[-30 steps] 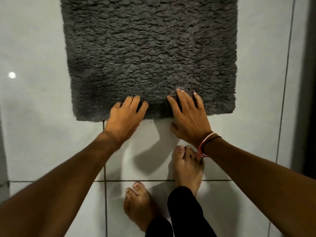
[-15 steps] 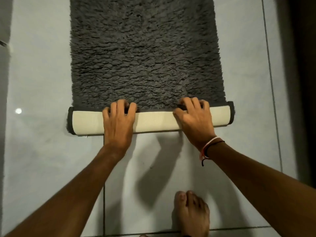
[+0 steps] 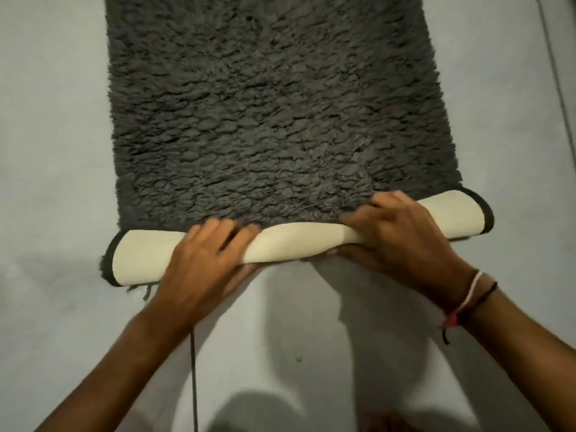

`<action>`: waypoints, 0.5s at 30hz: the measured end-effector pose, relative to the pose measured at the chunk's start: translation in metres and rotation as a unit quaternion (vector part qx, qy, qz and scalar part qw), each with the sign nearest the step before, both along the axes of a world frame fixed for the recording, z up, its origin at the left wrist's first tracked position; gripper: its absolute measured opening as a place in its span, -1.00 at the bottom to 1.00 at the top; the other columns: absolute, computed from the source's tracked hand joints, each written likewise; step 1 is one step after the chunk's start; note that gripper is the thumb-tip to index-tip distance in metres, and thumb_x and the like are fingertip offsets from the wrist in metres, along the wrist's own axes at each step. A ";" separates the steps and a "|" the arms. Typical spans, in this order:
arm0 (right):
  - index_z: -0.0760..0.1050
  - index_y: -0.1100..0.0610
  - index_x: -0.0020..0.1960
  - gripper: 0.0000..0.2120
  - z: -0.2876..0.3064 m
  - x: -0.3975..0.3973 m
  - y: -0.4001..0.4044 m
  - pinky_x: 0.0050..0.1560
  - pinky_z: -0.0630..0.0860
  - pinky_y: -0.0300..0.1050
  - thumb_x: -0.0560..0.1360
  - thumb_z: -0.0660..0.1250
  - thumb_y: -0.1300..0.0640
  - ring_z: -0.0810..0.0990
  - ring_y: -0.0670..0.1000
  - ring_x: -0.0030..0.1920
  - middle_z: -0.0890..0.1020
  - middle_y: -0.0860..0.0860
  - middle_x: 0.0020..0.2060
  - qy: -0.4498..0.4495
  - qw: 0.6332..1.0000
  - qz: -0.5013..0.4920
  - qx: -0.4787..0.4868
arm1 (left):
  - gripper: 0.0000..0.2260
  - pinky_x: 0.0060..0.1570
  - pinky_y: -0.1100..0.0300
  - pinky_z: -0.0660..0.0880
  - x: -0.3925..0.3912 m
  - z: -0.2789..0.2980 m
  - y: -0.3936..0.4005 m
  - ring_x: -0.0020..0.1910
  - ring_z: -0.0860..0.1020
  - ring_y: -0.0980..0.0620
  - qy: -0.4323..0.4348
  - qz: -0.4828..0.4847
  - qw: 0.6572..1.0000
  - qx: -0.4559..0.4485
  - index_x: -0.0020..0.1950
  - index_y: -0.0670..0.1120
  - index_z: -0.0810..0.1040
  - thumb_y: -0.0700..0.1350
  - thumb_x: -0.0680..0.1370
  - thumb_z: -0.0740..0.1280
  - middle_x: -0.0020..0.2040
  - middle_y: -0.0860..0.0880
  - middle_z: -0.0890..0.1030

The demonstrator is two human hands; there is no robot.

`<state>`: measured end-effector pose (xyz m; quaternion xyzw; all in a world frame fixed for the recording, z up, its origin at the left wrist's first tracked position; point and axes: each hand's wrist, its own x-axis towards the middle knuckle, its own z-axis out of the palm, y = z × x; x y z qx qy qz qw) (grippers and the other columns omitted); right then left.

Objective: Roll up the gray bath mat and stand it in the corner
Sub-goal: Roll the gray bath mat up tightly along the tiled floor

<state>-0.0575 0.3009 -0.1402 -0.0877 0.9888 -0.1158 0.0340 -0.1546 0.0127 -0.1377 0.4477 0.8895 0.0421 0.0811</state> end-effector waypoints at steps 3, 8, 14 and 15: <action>0.55 -0.01 0.20 -0.46 0.024 -0.046 0.007 0.04 0.55 0.12 0.49 0.21 -0.39 0.64 0.14 0.01 0.66 0.05 0.03 -0.040 0.996 -0.079 -0.024 | -0.45 -0.01 0.00 0.58 -0.049 0.023 0.016 0.03 0.65 -0.12 -0.108 0.094 0.989 0.025 0.38 0.09 0.36 0.35 0.49 0.27 0.11 -0.06 0.68; 0.59 0.09 0.03 -0.67 0.033 -0.093 -0.023 0.05 0.42 0.07 0.67 0.13 -0.07 0.58 0.15 -0.03 0.67 0.09 -0.05 0.032 0.990 -0.138 0.007 | -0.76 0.07 -0.13 0.48 -0.065 0.021 0.059 0.10 0.52 -0.21 0.060 0.181 0.981 0.024 0.23 -0.02 0.58 0.02 0.62 0.27 0.14 -0.15 0.57; 0.57 0.11 0.09 -0.41 0.032 -0.066 -0.026 0.11 0.47 0.04 0.38 0.37 -0.38 0.55 0.12 0.00 0.62 0.06 -0.02 -0.034 0.994 -0.086 0.056 | -0.32 0.39 -0.25 0.37 -0.024 0.002 0.046 0.29 0.51 -0.27 0.068 0.124 0.988 -0.065 0.48 -0.23 0.40 0.18 0.50 0.35 0.34 -0.26 0.54; 0.53 0.11 0.16 -0.43 0.031 -0.066 -0.026 0.14 0.44 0.02 0.36 0.46 -0.28 0.53 0.11 0.05 0.60 0.05 0.04 -0.044 0.994 -0.077 0.063 | -0.34 0.38 -0.26 0.37 -0.025 0.002 0.047 0.29 0.50 -0.27 0.068 0.124 0.987 -0.080 0.49 -0.23 0.38 0.06 0.47 0.42 0.35 -0.26 0.53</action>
